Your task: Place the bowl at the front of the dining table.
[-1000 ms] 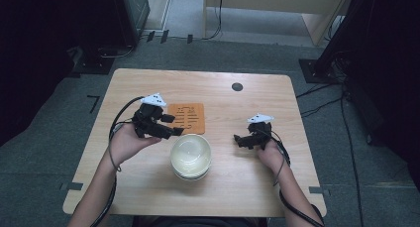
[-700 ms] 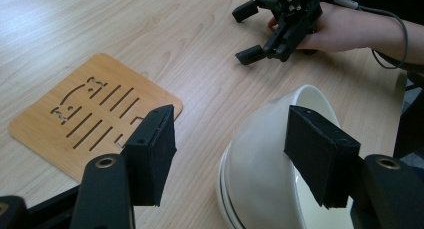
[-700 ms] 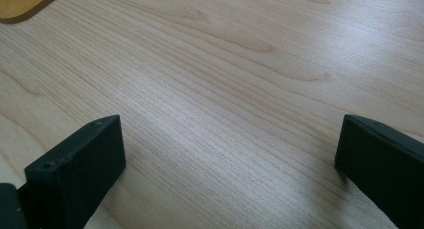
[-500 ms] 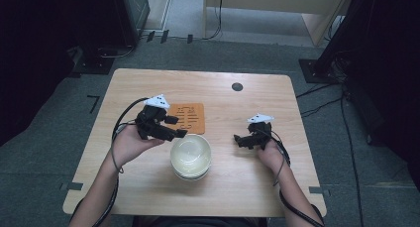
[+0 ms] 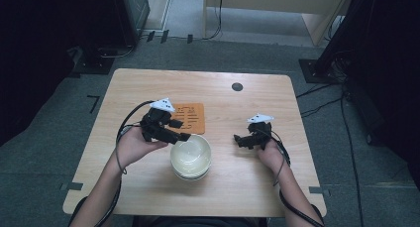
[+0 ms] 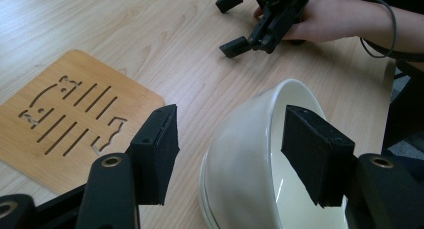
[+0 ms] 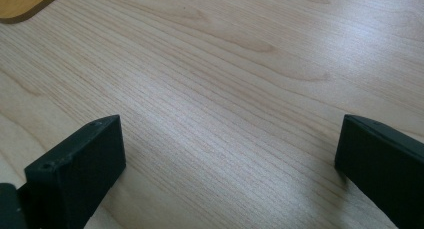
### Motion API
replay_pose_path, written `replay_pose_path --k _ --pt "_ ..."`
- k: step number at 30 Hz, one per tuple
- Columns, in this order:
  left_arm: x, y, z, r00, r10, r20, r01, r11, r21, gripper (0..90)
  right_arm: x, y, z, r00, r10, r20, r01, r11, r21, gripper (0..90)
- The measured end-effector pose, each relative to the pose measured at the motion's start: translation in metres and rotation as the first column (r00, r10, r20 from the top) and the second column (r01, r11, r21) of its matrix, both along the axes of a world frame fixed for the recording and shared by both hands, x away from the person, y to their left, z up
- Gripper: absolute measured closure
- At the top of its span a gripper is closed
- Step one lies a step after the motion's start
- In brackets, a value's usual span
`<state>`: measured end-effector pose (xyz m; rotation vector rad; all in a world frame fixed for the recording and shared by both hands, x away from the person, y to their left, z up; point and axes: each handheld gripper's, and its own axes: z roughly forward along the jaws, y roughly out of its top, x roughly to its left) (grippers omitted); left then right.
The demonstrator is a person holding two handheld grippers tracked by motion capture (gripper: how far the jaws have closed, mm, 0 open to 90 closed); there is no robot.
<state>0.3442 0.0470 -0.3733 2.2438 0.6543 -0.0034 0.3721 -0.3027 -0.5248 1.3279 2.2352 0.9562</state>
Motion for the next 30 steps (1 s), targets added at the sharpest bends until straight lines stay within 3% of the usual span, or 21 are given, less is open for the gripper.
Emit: replay_pose_path --k 18,30 --pt "0.000 -0.012 -0.013 0.9992 -0.026 -0.030 0.027 0.9994 0.021 42.9 0.000 0.000 0.000 1.0000 0.000 0.000 0.000 1.0000 0.000 0.0" --pt "-0.004 -0.020 -0.021 0.9987 -0.049 -0.011 0.050 0.9972 0.057 49.0 0.000 0.000 0.000 1.0000 0.000 0.000 0.000 1.0000 0.000 0.0"
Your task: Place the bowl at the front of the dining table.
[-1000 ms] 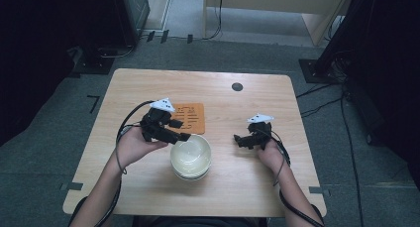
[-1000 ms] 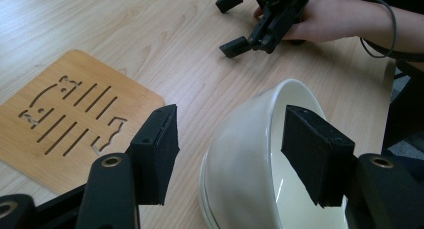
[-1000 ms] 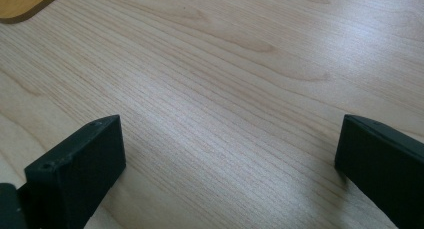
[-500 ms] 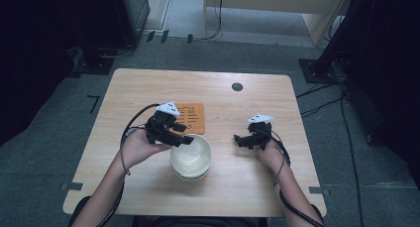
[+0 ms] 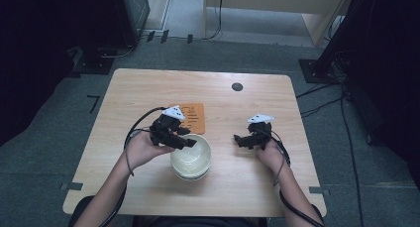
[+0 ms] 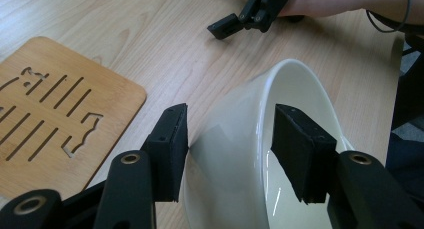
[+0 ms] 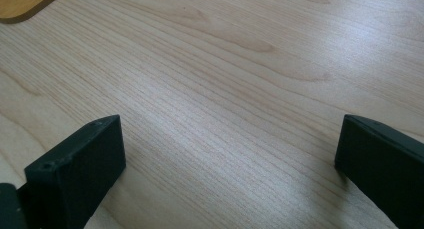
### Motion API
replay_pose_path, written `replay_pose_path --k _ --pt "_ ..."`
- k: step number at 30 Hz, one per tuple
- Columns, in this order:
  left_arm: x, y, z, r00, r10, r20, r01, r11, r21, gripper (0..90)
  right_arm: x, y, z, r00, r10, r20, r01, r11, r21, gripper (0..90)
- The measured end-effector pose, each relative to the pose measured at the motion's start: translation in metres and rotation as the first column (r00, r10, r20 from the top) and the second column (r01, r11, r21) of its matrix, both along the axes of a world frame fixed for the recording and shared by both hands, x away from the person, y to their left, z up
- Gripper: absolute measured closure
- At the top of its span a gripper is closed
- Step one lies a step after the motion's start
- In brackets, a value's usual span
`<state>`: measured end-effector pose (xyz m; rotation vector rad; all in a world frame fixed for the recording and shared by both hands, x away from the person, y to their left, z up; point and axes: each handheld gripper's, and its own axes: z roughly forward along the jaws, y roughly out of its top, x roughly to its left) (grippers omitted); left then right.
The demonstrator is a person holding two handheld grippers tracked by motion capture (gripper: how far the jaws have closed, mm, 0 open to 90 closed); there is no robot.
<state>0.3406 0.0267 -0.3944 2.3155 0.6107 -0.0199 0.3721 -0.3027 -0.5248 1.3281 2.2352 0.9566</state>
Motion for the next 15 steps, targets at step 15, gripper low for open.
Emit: replay_pose_path --k 15 --pt "0.0002 -0.0055 -0.0078 1.0000 0.004 -0.002 -0.004 0.9987 0.052 50.9 0.0000 0.0000 0.0000 1.0000 0.001 0.001 -0.001 1.0000 -0.001 0.0"
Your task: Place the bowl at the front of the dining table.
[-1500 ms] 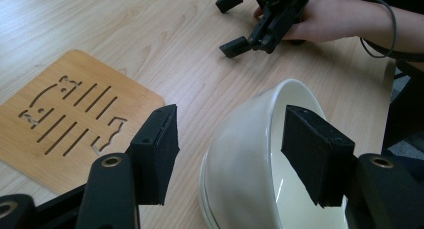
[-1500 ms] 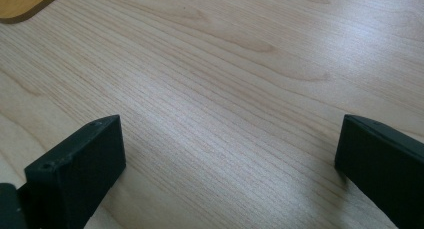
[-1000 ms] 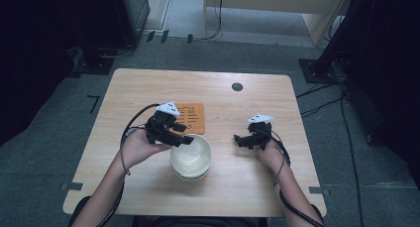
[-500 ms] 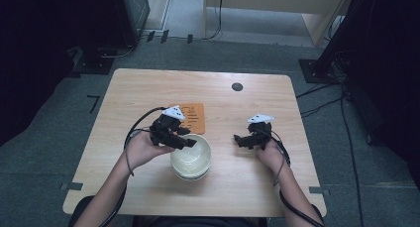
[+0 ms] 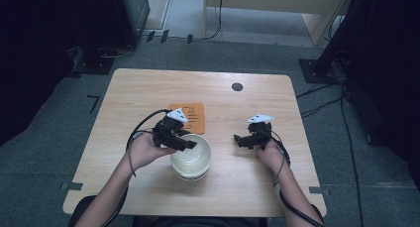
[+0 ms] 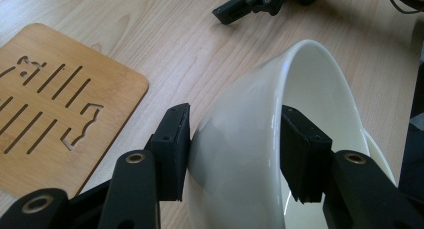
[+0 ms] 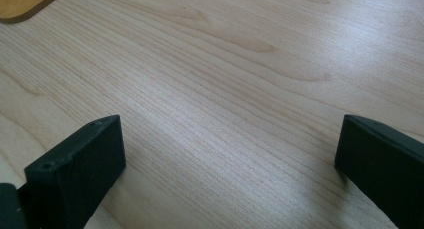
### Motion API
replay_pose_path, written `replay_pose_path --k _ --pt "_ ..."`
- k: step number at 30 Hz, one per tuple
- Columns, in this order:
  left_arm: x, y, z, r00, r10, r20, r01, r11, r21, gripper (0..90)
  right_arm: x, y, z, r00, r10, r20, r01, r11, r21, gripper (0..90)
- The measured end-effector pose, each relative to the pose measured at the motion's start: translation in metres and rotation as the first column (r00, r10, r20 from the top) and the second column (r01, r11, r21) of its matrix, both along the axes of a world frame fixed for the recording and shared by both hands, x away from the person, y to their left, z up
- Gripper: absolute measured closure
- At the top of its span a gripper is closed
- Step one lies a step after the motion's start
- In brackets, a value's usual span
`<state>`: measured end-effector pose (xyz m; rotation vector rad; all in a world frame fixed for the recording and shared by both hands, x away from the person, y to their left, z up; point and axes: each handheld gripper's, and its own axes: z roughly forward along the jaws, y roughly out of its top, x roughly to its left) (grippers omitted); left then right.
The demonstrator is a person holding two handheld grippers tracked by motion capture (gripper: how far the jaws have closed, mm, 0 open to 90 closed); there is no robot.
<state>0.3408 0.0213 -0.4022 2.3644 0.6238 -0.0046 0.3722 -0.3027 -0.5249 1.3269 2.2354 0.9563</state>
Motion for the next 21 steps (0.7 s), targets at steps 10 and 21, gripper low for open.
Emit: replay_pose_path --k 10,21 --pt "-0.0009 -0.0037 -0.0019 0.9997 0.015 0.020 -0.015 0.9995 0.028 58.8 0.0000 0.0000 0.0000 1.0000 0.000 0.000 0.000 1.0000 0.000 0.0" --pt "-0.0040 -0.0073 -0.0026 0.9974 0.003 0.072 -0.007 0.9988 0.049 69.6 0.0000 0.0000 0.0000 1.0000 0.000 0.000 0.000 1.0000 0.000 0.0"
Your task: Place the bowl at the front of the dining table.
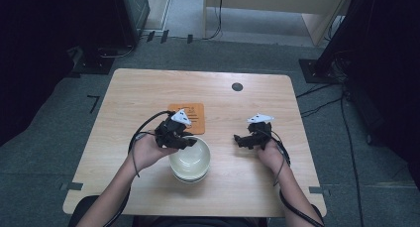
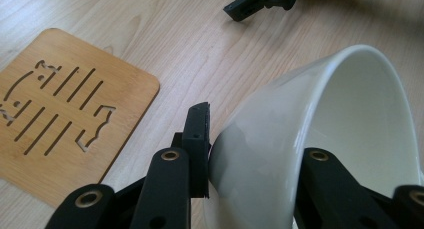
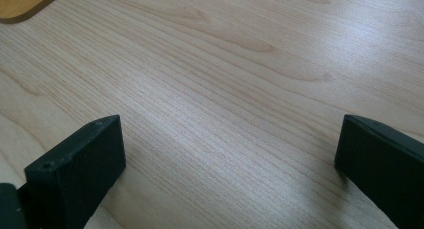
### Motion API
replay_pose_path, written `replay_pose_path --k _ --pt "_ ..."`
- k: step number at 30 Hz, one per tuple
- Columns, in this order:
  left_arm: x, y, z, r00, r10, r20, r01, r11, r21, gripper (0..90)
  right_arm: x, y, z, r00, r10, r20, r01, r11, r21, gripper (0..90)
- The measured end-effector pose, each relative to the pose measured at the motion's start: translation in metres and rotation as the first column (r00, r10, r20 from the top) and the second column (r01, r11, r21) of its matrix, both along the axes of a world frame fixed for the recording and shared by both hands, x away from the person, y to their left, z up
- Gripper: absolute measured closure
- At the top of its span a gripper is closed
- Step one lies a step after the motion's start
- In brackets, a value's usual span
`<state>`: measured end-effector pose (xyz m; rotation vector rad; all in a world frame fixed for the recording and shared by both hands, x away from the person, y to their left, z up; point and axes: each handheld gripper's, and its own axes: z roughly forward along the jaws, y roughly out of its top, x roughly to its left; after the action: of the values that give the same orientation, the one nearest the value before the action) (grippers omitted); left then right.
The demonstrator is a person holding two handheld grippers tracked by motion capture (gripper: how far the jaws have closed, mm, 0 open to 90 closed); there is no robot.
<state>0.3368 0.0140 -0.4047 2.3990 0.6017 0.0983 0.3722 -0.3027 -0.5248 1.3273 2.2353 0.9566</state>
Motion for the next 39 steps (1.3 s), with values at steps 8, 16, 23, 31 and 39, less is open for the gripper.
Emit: replay_pose_path --k 8,16,23,31,39 --pt "0.000 0.003 -0.001 0.9996 -0.018 0.023 0.018 0.9998 0.002 72.9 0.000 0.000 0.000 1.0000 0.000 0.000 0.000 1.0000 0.000 0.0" --pt "0.004 0.010 -0.006 0.9984 -0.044 0.036 0.045 0.9987 -0.023 79.1 0.000 0.000 0.000 1.0000 0.000 0.000 0.000 1.0000 0.000 0.0" --pt "0.008 0.013 -0.010 0.9994 -0.031 0.017 0.032 0.9976 -0.061 82.6 0.000 0.000 0.000 1.0000 0.000 0.000 0.000 1.0000 0.000 0.0" --pt "0.010 0.019 -0.006 0.9992 -0.039 -0.009 0.038 0.9899 -0.136 82.7 0.000 0.000 0.000 1.0000 0.000 0.000 0.000 1.0000 0.000 0.0" --pt "0.013 0.025 -0.002 0.9998 -0.008 -0.019 0.005 0.9862 -0.165 82.2 0.000 0.000 0.000 1.0000 -0.001 -0.001 0.001 1.0000 0.000 0.0"
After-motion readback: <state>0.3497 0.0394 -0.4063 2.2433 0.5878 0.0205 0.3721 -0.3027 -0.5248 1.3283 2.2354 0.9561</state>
